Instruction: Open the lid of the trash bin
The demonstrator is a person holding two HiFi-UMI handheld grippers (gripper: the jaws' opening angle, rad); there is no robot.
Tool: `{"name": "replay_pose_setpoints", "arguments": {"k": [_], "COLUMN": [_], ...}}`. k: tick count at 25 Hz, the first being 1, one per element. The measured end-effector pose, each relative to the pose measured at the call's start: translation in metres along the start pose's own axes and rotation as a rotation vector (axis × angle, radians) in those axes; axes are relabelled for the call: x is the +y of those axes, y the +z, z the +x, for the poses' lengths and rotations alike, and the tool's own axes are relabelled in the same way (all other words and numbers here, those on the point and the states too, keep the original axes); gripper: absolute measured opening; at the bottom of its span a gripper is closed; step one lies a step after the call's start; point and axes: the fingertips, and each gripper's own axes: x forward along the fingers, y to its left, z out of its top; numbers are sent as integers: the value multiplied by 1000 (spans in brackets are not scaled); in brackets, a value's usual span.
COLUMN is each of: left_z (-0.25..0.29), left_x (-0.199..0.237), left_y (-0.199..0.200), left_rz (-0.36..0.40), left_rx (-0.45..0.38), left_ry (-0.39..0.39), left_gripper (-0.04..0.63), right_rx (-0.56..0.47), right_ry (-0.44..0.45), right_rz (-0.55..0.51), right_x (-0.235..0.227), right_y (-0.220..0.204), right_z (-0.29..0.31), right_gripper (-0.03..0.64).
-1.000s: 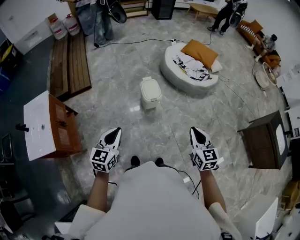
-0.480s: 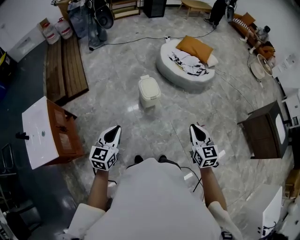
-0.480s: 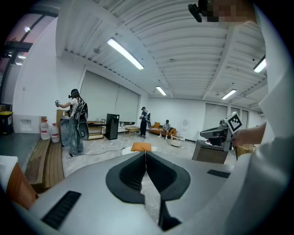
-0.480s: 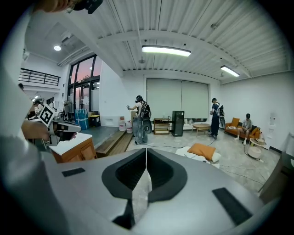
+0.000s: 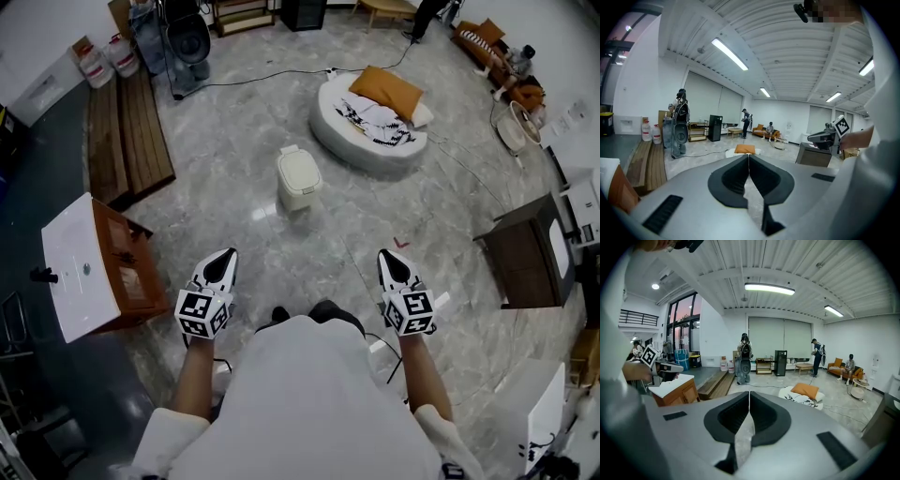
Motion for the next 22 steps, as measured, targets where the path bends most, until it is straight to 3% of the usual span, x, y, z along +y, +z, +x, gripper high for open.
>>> {"name": "replay_pose_setpoints", "arguments": {"k": [13, 22], "left_z": [12, 47], "left_x": [7, 25], "left_y": [-1, 13], "left_rz": [-18, -37], "left_rx": [5, 3], "left_ry": [10, 52], "left_gripper": [18, 18], "right_rx": [23, 29], "right_ry": [22, 46], "right_rz": [0, -21], "right_x": [-3, -30], "right_y": [-1, 16], "right_z": [22, 66], "right_gripper": [31, 31]}}
